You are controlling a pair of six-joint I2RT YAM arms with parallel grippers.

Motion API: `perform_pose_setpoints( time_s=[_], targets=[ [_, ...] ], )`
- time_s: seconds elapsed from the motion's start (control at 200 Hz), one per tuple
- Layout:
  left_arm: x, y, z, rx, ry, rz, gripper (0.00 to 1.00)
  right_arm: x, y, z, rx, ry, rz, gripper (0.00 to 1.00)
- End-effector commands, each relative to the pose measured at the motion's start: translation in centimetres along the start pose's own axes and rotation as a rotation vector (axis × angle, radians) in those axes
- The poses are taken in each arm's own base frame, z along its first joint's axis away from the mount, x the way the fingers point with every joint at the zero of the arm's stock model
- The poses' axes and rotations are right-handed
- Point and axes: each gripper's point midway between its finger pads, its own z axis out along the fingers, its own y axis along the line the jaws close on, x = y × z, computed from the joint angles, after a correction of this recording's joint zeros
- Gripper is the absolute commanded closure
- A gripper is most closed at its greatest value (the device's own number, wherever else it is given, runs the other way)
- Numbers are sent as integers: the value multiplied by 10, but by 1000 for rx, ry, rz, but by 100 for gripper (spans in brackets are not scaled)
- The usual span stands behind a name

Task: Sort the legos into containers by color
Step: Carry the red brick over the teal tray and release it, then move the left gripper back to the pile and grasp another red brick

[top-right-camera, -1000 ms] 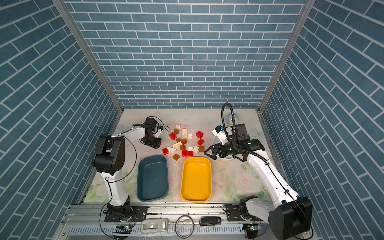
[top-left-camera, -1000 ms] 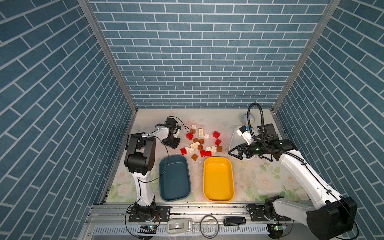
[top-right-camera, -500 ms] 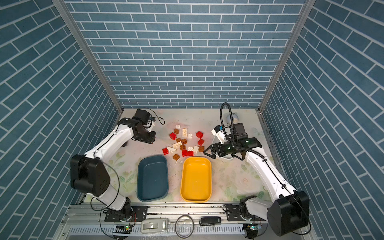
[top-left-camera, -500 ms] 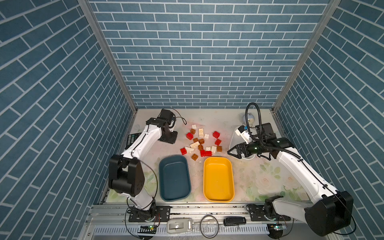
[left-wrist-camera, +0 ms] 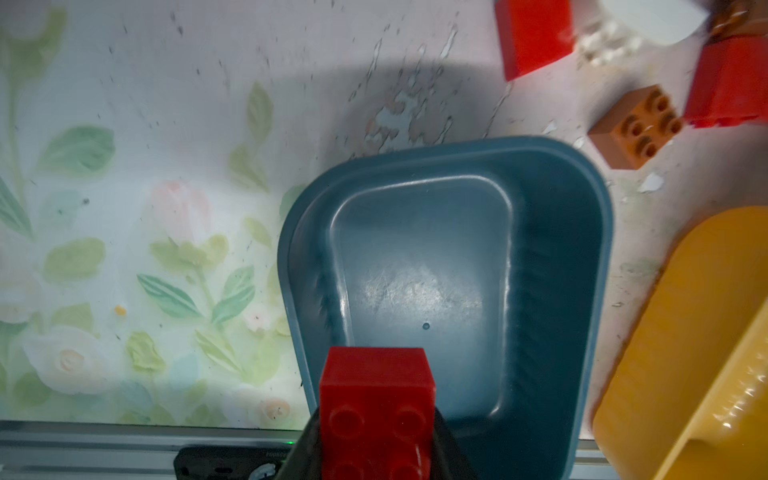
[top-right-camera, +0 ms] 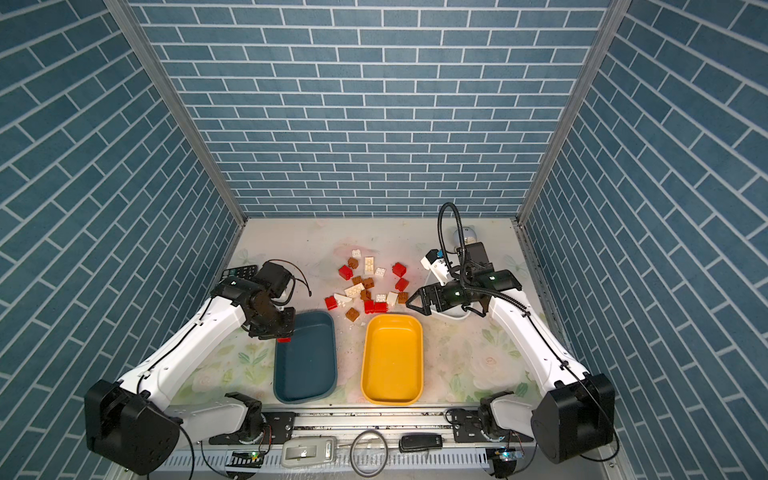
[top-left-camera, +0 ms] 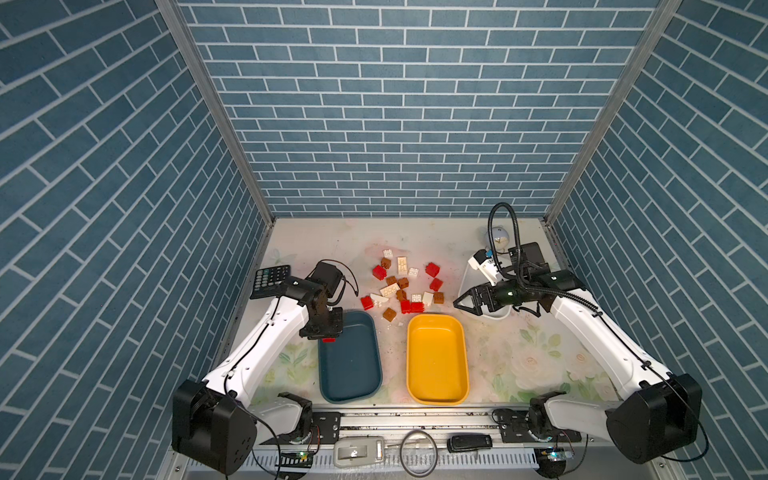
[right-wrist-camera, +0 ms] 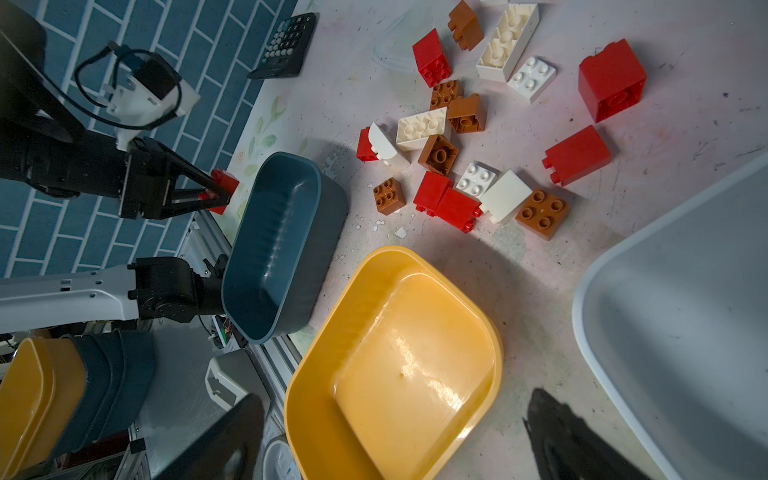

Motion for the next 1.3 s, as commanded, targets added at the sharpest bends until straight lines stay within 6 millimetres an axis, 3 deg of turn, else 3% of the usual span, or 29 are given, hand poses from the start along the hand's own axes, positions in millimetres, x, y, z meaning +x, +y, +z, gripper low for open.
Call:
perform_pose_setpoints(
  time_s=[0.0, 0.185, 0.375, 0.525, 0.635, 0.835, 1.08, 1.295],
  targets=[
    [6, 5, 12, -31, 17, -58, 67, 4, 5, -2, -13, 30, -36, 1],
    [2, 9, 26, -73, 34, -50, 46, 7, 4, -4, 2, 41, -39, 1],
    [-9, 9, 4, -89, 3, -17, 30, 7, 4, -7, 19, 43, -53, 1],
    [-39, -19, -18, 2, -80, 39, 24, 4, 2, -6, 22, 40, -51, 1],
    [-62, -36, -20, 20, -88, 137, 19, 2, 1, -5, 28, 35, -54, 1],
    [-94, -69, 11, 49, -46, 307, 15, 7, -4, -5, 50, 38, -55, 1],
    [-117, -84, 57, 43, 3, 250, 16, 12, -9, -4, 75, 39, -51, 1],
    [-124, -91, 95, 43, 45, 186, 21, 14, -13, -3, 90, 44, -50, 1]
  ],
)
